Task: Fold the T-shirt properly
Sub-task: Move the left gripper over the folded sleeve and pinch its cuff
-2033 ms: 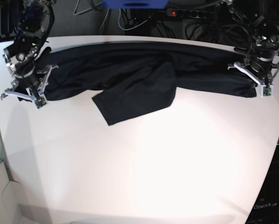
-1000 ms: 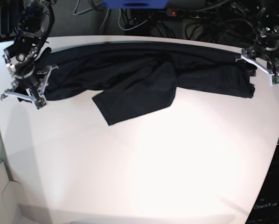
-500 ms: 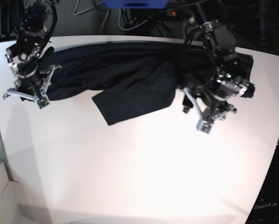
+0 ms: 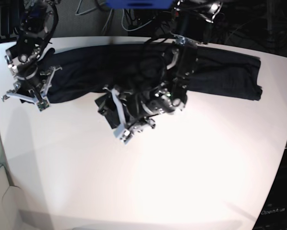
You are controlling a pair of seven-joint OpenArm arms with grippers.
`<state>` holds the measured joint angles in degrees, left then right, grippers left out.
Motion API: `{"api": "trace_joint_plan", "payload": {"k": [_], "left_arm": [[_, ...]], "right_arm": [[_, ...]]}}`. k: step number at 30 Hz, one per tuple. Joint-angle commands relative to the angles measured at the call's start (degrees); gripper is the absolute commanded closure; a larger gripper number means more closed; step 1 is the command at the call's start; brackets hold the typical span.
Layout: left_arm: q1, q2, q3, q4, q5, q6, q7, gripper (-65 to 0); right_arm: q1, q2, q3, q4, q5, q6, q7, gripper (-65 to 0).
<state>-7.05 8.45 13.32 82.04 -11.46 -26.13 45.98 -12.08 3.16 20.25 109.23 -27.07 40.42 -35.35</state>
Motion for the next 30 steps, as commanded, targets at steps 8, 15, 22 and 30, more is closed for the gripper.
{"api": "trace_joint_plan", "payload": {"k": [8,15,22,30], "left_arm": [[-1.9,0.6,8.6,0.1,-0.5,15.7,-5.1,-35.6],[-5.1,0.6,13.4,-3.0,-0.5,25.6,-5.1,-35.6],[-7.1,0.6,14.8,-11.2,-0.5,28.7,-5.8,-35.5],[-7.3,-0.7,14.4,-14.4,1.4,28.7,-9.2,-35.6]], "right_arm": [[0.6,0.6,0.2,1.1,-0.1,-0.4,0.8,-18.1],[0.6,0.6,0.2,1.1,-0.1,-0.4,1.1,-18.1],[0.6,0.7,0.2,1.1,-0.1,-0.4,1.2,-18.1],[0.7,1.3,0.2,1.1,-0.1,-0.4,1.2,-18.1]]}}
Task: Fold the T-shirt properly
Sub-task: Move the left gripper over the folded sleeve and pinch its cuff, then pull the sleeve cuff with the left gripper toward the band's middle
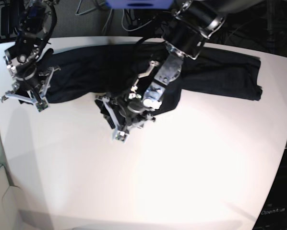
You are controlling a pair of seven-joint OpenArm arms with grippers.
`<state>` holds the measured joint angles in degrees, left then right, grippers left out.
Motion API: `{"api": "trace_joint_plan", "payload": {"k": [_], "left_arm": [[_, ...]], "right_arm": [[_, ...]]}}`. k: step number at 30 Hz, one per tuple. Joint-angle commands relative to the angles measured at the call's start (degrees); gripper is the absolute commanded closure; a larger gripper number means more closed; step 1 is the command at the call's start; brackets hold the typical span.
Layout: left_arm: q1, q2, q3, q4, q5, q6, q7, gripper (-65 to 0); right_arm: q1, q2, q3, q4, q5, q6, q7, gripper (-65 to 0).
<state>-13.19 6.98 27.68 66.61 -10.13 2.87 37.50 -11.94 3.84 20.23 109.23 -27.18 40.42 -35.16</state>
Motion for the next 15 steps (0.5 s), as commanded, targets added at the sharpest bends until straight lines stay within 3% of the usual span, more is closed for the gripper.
{"api": "trace_joint_plan", "payload": {"k": [1,15], "left_arm": [[-1.7,0.8,-0.5,0.1,0.4,-0.3,-0.7,-35.5],[-3.7,1.1,-6.5,-5.2,0.0,-0.3,-5.8,-35.5]], "right_arm": [[0.6,0.6,0.2,1.1,0.1,-0.4,1.0,-18.1],[0.3,0.7,0.2,1.1,0.1,-0.4,1.0,-18.1]]}}
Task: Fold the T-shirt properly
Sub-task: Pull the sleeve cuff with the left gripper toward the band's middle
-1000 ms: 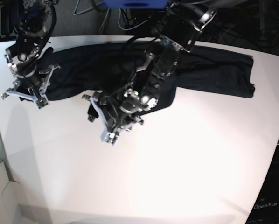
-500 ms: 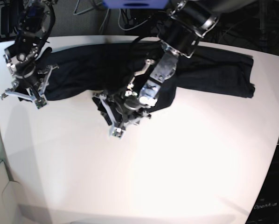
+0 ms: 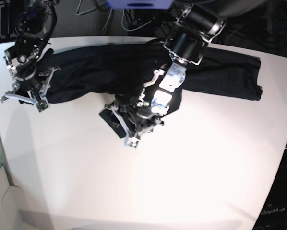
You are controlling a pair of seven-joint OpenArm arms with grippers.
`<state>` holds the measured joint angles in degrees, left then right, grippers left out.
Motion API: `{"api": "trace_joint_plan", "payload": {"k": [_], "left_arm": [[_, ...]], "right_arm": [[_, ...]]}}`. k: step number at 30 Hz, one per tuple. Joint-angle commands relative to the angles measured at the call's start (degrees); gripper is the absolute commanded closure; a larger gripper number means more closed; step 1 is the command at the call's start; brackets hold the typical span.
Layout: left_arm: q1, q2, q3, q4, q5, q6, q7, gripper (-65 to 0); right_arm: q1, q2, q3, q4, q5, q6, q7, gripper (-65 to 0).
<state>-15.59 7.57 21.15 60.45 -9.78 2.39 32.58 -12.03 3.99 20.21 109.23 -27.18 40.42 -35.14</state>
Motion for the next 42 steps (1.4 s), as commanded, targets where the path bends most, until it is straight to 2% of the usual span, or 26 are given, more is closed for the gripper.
{"api": "trace_joint_plan", "payload": {"k": [1,9,12,20,23,26,38,42], "left_arm": [[-1.5,0.7,-1.0,1.1,-0.5,0.2,-0.9,-35.5],[-1.2,1.4,-2.5,13.0,-4.6,0.2,-0.5,-35.5],[-1.3,1.4,-0.1,14.5,-7.7,0.2,-0.4,-35.5],[-1.5,1.4,9.3,7.6,-7.5,0.5,-0.5,-35.5],[-1.6,1.4,11.3,6.4,-4.6,5.5,-0.5,-35.6],[-1.5,1.4,13.4,6.2,-2.4,7.8,-0.7,-35.6],[-1.5,1.4,14.0,6.0,-1.9,8.0,-0.7,-35.6],[-1.6,1.4,14.1,2.3,-1.9,8.0,-0.8,-35.6]], "right_arm": [[0.4,0.5,0.2,1.1,0.1,-0.4,1.0,-18.1],[0.0,0.5,0.2,1.1,0.1,-0.4,1.0,-18.1],[0.0,0.5,0.2,1.1,0.1,-0.4,1.0,-18.1],[-0.1,1.6,0.2,1.1,0.1,-0.4,1.0,-18.1],[-0.1,1.7,0.2,1.1,0.1,-0.4,1.0,-18.1],[-0.1,1.7,0.3,1.1,0.1,-0.4,1.0,-18.1],[-0.1,1.5,0.3,1.1,0.1,-0.4,0.9,-18.1],[-0.1,1.5,0.3,1.1,0.1,-0.4,0.9,-18.1]]}}
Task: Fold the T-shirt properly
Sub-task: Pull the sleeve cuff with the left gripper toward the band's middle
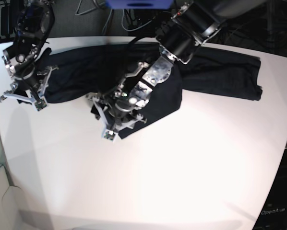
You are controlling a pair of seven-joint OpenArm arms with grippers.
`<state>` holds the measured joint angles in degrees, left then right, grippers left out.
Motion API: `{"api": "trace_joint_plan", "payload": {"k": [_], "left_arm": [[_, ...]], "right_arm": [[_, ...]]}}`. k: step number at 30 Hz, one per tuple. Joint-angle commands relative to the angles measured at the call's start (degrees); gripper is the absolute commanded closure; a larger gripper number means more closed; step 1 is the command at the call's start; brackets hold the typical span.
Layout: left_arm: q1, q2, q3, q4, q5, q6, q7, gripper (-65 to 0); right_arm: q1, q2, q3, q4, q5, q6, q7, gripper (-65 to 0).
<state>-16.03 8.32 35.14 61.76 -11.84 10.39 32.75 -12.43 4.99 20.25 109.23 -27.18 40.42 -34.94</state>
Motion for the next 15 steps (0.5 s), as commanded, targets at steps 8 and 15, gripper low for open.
{"api": "trace_joint_plan", "payload": {"k": [8,15], "left_arm": [[-1.2,0.3,0.1,-1.7,0.2,0.0,-1.1,-35.6],[-1.2,-0.2,0.1,-3.3,0.7,0.0,-1.1,-35.1]], "right_arm": [[0.3,0.5,0.3,1.1,0.1,-0.4,0.6,-18.1],[0.3,0.4,0.3,1.2,0.1,-0.4,0.5,-18.1]]}}
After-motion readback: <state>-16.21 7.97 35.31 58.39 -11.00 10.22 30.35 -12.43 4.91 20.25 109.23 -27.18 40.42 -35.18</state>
